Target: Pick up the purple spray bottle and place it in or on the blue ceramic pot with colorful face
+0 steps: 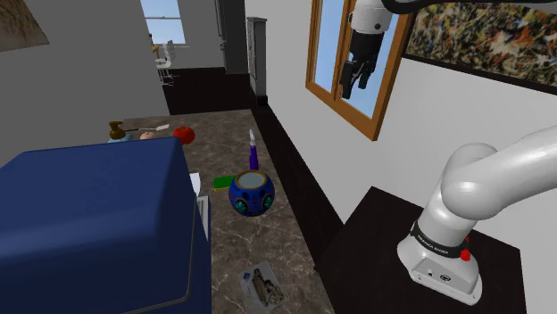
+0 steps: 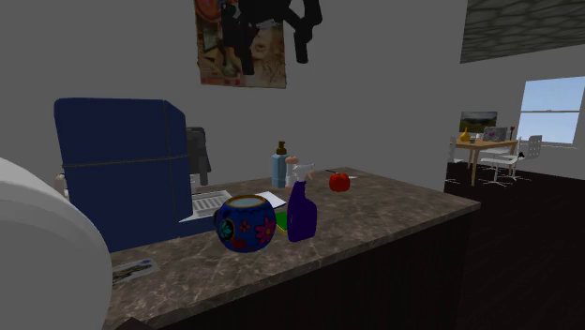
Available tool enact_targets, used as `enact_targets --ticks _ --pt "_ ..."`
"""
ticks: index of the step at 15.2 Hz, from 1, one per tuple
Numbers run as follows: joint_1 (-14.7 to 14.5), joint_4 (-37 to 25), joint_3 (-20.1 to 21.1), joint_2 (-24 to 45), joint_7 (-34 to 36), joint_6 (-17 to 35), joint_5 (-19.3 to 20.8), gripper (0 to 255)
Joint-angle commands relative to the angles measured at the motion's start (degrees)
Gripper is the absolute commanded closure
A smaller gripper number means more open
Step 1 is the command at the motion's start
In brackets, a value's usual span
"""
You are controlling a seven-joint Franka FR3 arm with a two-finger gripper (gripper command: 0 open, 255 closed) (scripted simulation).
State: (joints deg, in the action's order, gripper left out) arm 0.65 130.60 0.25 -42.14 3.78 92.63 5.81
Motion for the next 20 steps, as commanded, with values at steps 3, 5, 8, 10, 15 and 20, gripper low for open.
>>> enact_targets --ticks 3,5,8,10,15,20 --pt "0.10 -0.11 1.07 3.25 2.65 2.84 -0.86 0" --pt "0.22 -0.56 2.09 6.71 5.23 5.60 -1.60 0" --pt "0.43 -1.87 3.54 12.27 8.99 9.49 -2.46 0" --pt "0.58 -3.16 4.43 16.18 11.45 11.90 -2.86 0" --pt "0.92 -7.81 6.31 26.46 17.44 17.05 -3.22 0" --pt "1.04 -14.46 7.58 37.26 23.18 20.77 -2.77 0"
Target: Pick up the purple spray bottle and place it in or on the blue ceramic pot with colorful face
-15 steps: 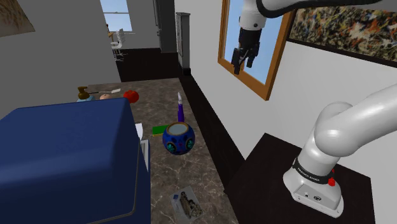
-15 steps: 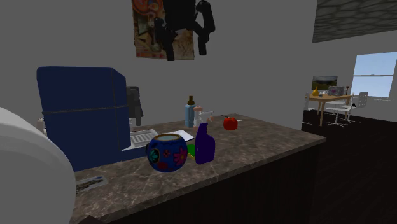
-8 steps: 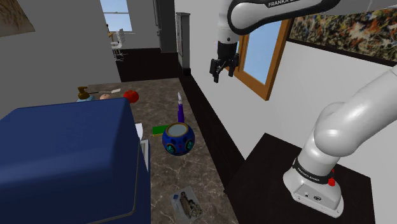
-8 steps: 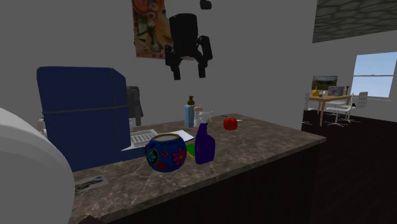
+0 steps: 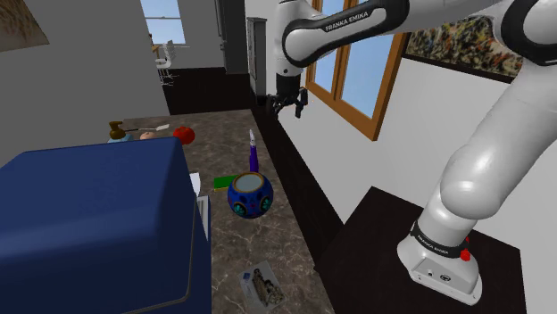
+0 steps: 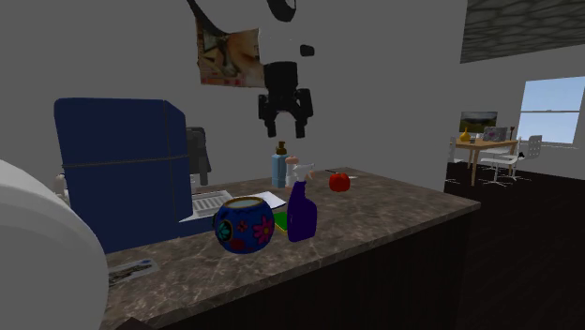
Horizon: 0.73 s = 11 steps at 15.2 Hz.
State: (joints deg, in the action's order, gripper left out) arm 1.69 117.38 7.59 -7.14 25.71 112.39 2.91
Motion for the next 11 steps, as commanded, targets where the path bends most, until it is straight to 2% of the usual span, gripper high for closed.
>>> enact_targets --ticks 1,11 --pt "-0.03 -2.80 0.39 4.47 2.36 1.56 0.28 0" --pt "-1.44 -23.40 0.16 27.38 11.94 3.29 1.87 0"
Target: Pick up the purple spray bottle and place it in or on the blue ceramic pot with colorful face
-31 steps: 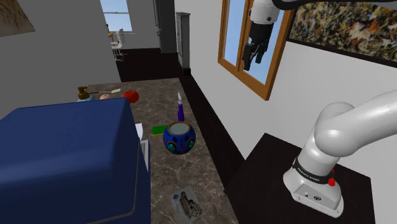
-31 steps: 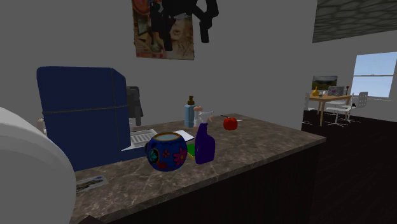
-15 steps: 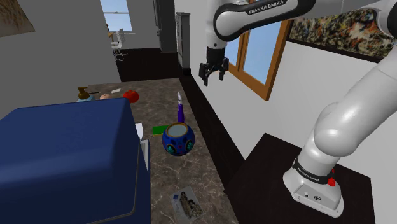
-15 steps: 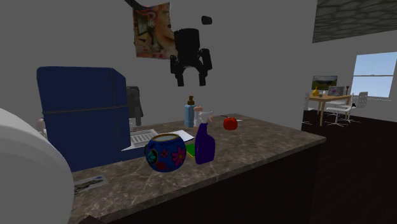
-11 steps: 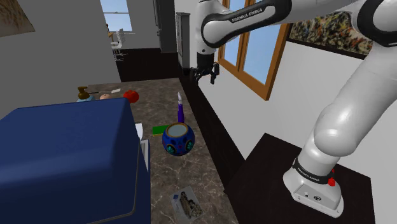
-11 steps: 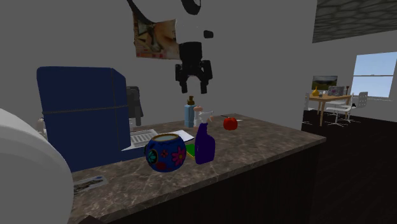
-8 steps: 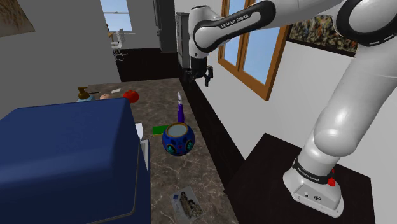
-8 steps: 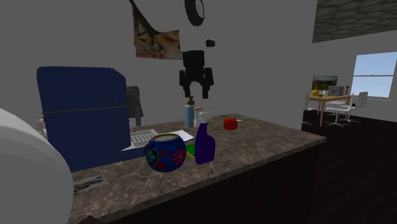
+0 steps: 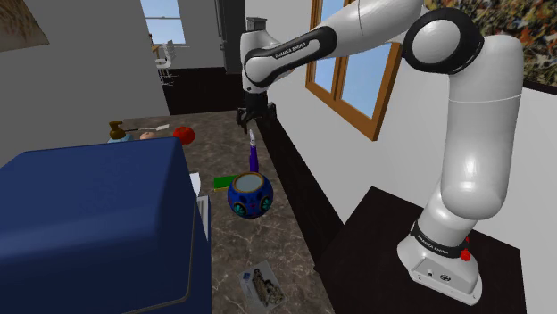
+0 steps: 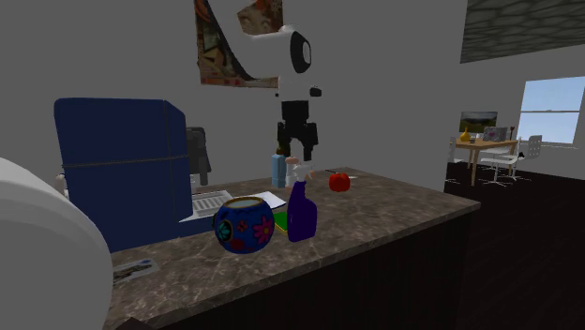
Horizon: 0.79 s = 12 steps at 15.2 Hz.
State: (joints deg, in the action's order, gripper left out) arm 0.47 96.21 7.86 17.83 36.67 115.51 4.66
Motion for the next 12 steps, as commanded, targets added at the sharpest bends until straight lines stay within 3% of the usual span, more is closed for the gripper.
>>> enact_targets --ticks 1,12 --pt "-0.43 -4.87 -0.27 4.85 1.76 -0.08 0.19 0" --pt "-0.48 -2.40 -0.52 7.23 2.11 4.76 0.59 0"
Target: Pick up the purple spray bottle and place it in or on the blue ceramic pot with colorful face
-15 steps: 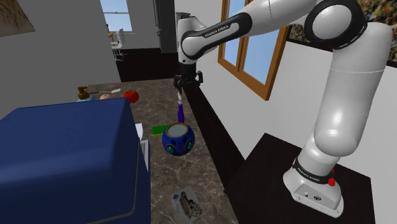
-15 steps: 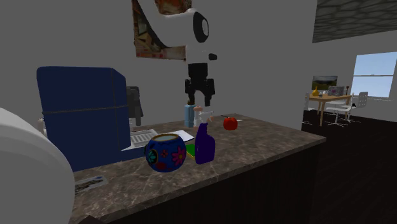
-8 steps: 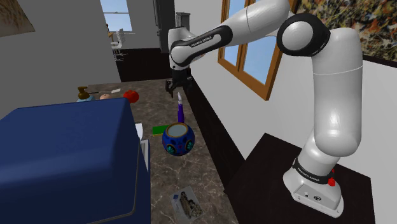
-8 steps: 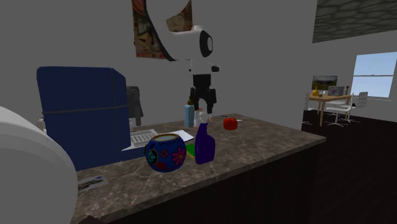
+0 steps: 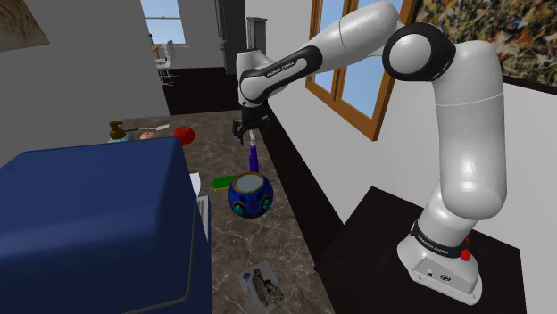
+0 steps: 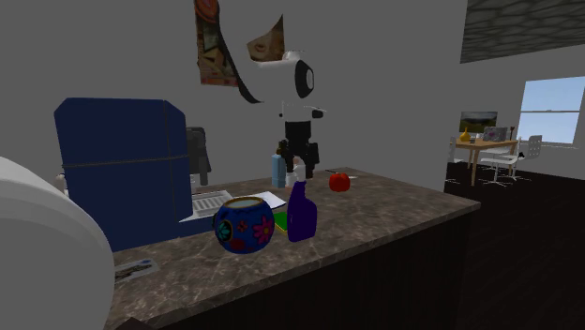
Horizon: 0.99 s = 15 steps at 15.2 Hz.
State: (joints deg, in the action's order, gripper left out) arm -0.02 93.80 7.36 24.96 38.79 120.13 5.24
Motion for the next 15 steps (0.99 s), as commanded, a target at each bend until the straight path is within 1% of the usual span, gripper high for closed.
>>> enact_targets --ticks 1,5,6,15 --pt "0.01 0.01 -0.01 0.10 -0.02 0.14 0.01 0" --pt "0.01 0.01 -0.01 0.09 -0.02 0.13 0.01 0" --pt "0.01 0.01 -0.01 0.09 -0.02 0.13 0.01 255" --pt "0.01 0.01 -0.01 0.10 -0.02 0.14 0.01 255"
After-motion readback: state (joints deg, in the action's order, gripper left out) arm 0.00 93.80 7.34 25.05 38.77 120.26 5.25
